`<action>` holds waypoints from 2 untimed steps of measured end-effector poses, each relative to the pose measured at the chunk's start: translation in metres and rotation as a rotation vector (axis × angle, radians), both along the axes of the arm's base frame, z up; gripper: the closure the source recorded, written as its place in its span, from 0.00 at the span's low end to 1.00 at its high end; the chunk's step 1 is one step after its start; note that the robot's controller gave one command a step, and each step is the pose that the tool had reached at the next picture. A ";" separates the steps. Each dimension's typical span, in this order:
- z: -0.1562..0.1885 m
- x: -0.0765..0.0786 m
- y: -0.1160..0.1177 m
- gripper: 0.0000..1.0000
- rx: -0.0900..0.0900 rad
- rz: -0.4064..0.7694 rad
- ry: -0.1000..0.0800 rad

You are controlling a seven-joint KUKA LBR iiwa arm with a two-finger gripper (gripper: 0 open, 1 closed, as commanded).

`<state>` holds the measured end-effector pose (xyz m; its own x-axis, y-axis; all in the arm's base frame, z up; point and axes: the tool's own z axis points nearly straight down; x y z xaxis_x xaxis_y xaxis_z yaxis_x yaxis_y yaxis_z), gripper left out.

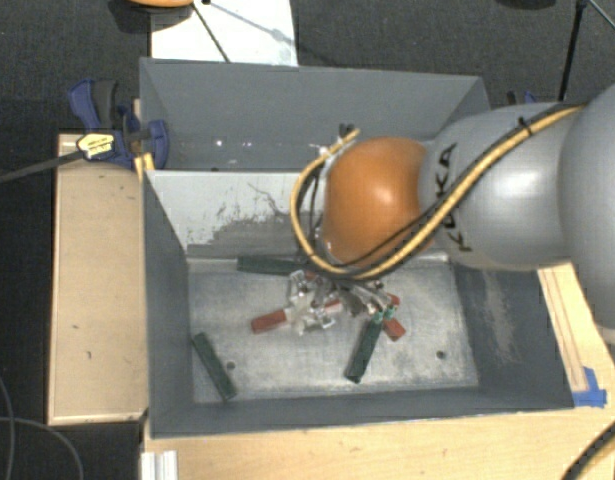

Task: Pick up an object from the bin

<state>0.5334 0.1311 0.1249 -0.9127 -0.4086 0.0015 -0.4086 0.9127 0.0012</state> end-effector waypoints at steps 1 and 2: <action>0.122 0.026 -0.003 0.00 0.002 -0.002 -0.011; 0.120 0.024 -0.003 0.00 0.001 -0.003 -0.005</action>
Offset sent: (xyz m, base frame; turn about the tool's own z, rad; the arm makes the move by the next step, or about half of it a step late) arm 0.0000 0.0000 0.0000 0.0000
